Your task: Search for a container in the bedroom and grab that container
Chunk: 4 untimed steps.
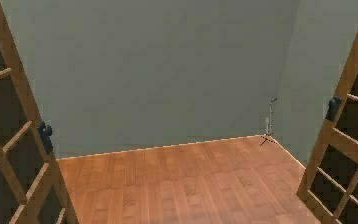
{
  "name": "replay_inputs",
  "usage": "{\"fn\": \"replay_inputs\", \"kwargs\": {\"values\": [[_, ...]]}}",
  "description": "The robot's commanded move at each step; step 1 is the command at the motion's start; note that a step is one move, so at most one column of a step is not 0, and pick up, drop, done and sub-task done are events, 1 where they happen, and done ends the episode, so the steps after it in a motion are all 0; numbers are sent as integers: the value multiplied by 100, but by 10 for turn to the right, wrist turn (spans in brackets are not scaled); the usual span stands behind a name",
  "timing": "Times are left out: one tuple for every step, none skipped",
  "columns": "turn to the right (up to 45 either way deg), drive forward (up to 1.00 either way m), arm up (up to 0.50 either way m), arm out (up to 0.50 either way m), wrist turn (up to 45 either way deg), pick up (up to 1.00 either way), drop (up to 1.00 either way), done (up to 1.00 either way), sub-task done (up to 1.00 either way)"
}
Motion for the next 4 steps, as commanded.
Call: {"fn": "replay_inputs", "kwargs": {"values": [[-90,0,0,0,0,0,0,0,0],[0,80,0,0,0,0,0,0,0],[-210,0,0,0,0,0,0,0,0],[0,50,0,0,0,0,0,0,0]]}}
